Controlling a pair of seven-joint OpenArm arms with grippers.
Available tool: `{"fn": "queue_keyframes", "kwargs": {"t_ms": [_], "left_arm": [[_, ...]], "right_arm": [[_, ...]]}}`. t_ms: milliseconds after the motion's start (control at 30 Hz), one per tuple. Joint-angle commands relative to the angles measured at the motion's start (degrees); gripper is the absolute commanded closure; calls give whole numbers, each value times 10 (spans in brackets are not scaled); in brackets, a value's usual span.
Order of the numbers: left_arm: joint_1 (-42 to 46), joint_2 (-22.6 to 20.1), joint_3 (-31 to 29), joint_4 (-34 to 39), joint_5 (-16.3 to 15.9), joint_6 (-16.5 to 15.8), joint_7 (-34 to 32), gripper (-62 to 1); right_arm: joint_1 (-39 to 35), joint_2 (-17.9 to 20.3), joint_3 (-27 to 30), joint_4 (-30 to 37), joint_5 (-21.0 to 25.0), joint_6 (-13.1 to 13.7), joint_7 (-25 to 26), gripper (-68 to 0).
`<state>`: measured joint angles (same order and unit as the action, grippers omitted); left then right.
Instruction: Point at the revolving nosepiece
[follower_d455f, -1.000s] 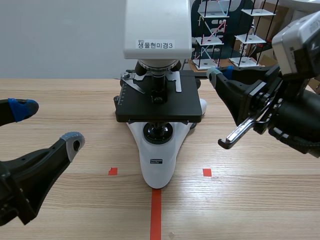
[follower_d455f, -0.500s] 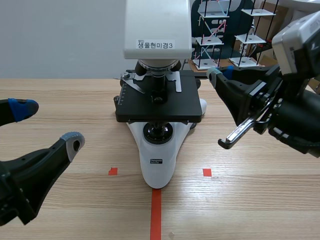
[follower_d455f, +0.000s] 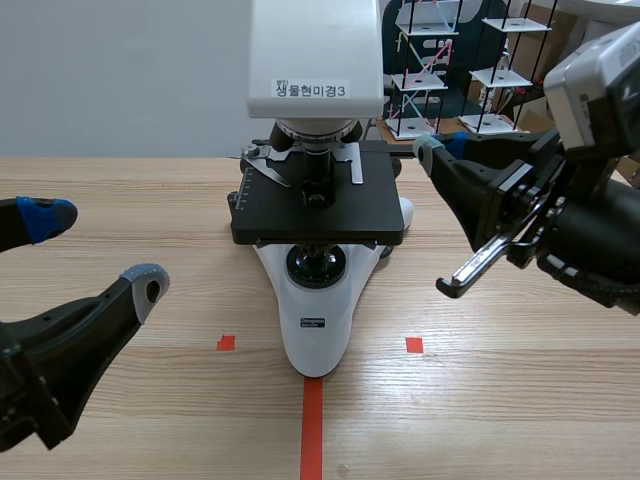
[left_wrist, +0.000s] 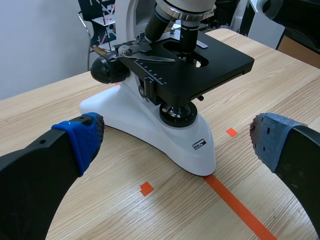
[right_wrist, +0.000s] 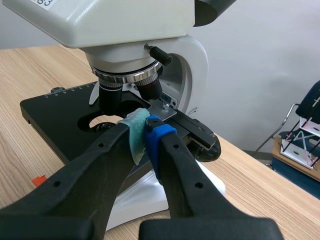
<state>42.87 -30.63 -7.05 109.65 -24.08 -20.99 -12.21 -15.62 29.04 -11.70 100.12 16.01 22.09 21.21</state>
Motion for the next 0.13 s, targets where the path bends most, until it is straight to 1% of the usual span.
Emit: {"fn": "queue_keyframes", "kwargs": {"t_ms": [0,100], "left_arm": [[1,1,0,7,-4,3,-8,-615],[1,1,0,7,-4,3,-8,-615]], "right_arm": [[5,1,0,9,7,-1,12,-18],[5,1,0,9,7,-1,12,-18]]}}
